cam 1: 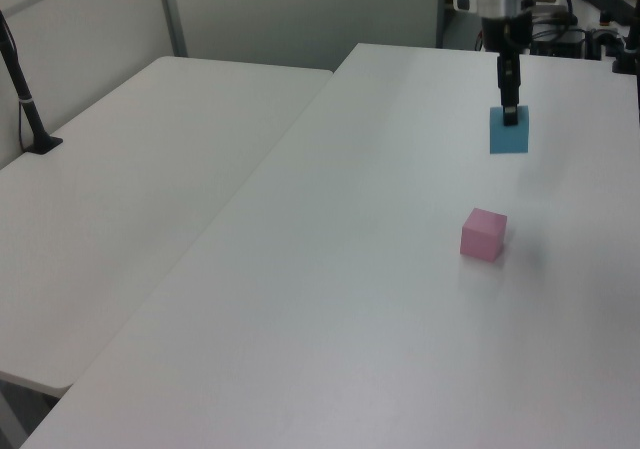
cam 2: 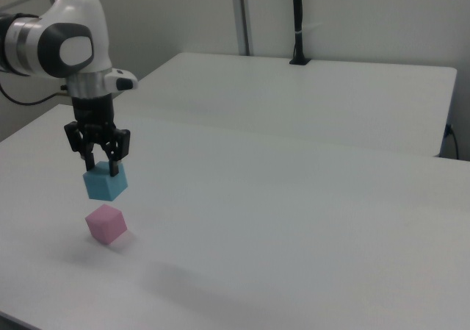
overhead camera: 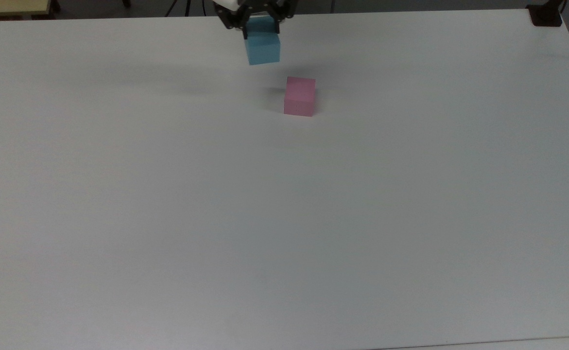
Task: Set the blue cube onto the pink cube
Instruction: 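Lower the light-blue cube onto the top of the pink cube, then open the gripper and raise it away from the stacked cubes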
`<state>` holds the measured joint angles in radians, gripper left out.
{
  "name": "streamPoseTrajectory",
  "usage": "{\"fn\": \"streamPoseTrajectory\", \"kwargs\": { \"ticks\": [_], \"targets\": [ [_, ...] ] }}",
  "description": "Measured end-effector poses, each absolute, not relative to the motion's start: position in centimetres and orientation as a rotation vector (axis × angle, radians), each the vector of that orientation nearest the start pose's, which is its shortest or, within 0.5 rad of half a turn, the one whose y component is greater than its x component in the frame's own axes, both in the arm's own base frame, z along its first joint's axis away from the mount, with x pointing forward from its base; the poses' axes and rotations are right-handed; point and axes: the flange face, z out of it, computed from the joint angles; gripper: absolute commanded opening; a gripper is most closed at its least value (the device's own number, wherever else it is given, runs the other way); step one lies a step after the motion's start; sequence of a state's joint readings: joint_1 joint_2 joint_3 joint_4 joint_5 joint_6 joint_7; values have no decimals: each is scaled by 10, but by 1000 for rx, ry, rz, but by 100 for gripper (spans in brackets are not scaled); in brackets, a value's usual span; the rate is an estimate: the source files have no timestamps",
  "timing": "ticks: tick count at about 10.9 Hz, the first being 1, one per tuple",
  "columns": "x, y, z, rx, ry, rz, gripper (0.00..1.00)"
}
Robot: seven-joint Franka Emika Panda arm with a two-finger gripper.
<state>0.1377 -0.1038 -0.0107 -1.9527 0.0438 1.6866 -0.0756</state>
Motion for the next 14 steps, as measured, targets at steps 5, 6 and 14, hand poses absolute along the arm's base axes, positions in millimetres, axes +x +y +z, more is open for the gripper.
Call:
{"fn": "streamPoseTrajectory", "kwargs": {
  "ticks": [5, 6, 14],
  "targets": [
    [510, 96, 461, -3075, -132, 230, 59],
    [513, 104, 448, -3081, -103, 210, 59],
    [517, 140, 422, -3095, -11, 208, 74]
  ]
}}
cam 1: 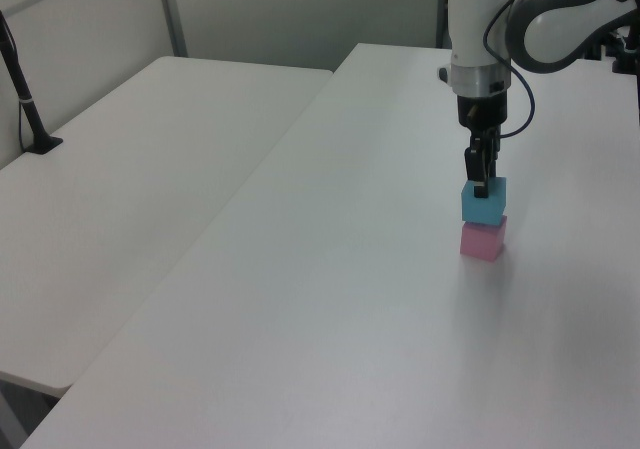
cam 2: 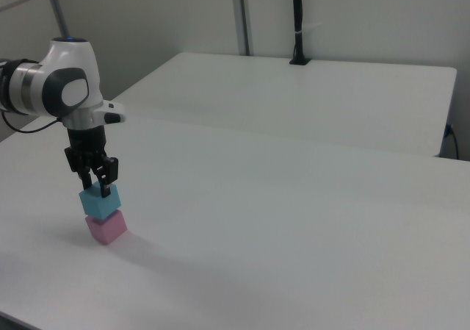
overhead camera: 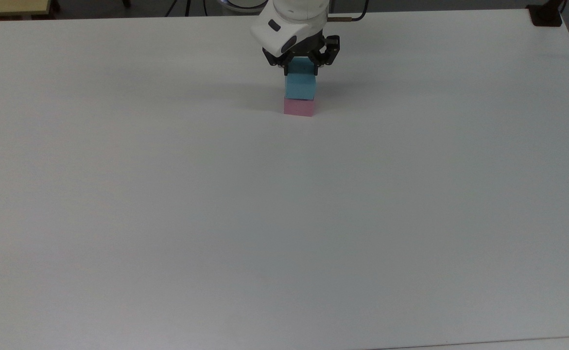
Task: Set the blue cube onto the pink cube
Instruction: 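Open the gripper and raise it away from the stacked cubes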
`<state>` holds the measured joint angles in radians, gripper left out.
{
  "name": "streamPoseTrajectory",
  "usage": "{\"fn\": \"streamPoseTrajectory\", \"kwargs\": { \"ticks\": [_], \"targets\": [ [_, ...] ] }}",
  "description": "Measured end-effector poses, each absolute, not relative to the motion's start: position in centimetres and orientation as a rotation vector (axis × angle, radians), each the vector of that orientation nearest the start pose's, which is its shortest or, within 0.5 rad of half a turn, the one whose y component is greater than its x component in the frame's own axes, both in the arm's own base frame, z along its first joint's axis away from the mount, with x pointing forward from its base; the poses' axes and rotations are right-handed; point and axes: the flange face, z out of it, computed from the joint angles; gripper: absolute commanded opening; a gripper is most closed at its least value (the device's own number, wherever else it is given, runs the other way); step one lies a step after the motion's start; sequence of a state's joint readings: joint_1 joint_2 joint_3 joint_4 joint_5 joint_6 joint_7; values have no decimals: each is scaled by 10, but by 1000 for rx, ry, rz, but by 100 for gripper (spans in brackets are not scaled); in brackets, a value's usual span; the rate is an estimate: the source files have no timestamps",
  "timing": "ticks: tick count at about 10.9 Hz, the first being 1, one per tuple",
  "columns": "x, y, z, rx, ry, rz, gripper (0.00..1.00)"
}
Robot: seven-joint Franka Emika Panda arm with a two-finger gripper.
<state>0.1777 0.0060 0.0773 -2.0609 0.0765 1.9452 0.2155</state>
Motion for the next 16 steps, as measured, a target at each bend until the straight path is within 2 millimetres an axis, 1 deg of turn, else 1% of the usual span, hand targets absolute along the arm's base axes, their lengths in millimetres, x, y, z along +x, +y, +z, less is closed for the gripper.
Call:
{"fn": "streamPoseTrajectory", "kwargs": {
  "ticks": [1, 2, 6, 7, 8, 9, 10, 11, 12, 13, 14, 15, 16],
  "targets": [
    [518, 141, 419, -3095, -11, 216, 87],
    [518, 142, 416, -3096, -12, 224, 92],
    [517, 146, 414, -3097, -11, 231, 100],
    [519, 145, 417, -3096, -7, 221, 100],
    [522, 143, 425, -3095, 4, 208, 100],
    [526, 134, 443, -3093, 39, 207, 100],
    [531, 116, 474, -3089, 90, 201, 100],
    [534, 92, 512, -3084, 150, 201, 100],
    [532, 67, 551, -3078, 201, 206, 100],
    [527, 45, 584, -3072, 242, 204, 100],
    [524, 25, 609, -3076, 285, 179, 100],
    [523, 9, 625, -3103, 316, 147, 100],
    [522, -2, 632, -3132, 320, 124, 100]
  ]
}}
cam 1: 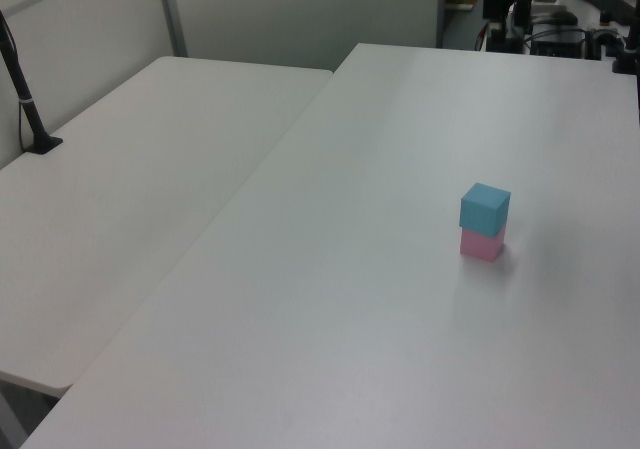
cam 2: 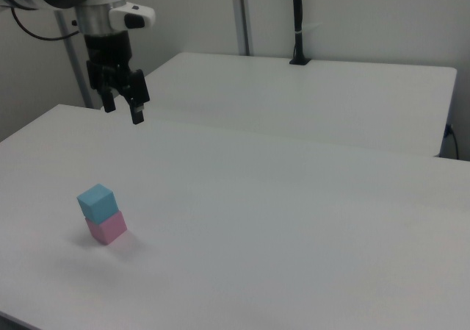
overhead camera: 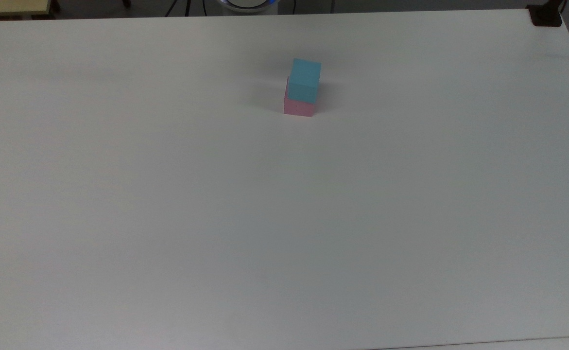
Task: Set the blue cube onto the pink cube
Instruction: 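Open the gripper and raise it away from the stacked cubes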
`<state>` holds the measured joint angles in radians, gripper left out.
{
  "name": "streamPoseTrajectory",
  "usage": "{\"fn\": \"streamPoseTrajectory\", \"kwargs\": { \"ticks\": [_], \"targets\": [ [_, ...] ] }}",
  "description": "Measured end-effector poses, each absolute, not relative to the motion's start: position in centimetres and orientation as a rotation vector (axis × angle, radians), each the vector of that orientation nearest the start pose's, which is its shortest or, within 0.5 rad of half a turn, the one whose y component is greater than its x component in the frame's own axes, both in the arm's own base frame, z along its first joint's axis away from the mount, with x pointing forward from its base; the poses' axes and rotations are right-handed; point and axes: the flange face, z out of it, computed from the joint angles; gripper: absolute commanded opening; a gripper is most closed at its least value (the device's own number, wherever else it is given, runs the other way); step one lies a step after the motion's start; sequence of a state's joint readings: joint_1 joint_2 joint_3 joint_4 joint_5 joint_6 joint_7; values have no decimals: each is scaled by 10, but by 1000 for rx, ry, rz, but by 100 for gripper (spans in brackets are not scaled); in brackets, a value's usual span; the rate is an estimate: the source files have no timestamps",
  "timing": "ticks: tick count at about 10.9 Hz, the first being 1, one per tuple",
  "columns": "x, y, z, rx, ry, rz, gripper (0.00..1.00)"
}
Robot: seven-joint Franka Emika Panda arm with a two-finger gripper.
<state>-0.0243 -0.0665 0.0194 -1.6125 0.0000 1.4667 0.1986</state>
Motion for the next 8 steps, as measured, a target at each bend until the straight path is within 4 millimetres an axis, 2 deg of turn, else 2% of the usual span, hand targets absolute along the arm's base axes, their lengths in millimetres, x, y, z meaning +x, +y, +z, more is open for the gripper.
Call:
{"fn": "streamPoseTrajectory", "kwargs": {
  "ticks": [2, 4, 6, 8],
  "targets": [
    [522, -22, 634, -3167, 209, 116, 100],
    [529, -40, 638, -3174, 49, 26, 100],
    [536, -50, 640, -3177, 22, -54, 100],
    [537, -52, 640, -3178, 26, -64, 100]
  ]
}}
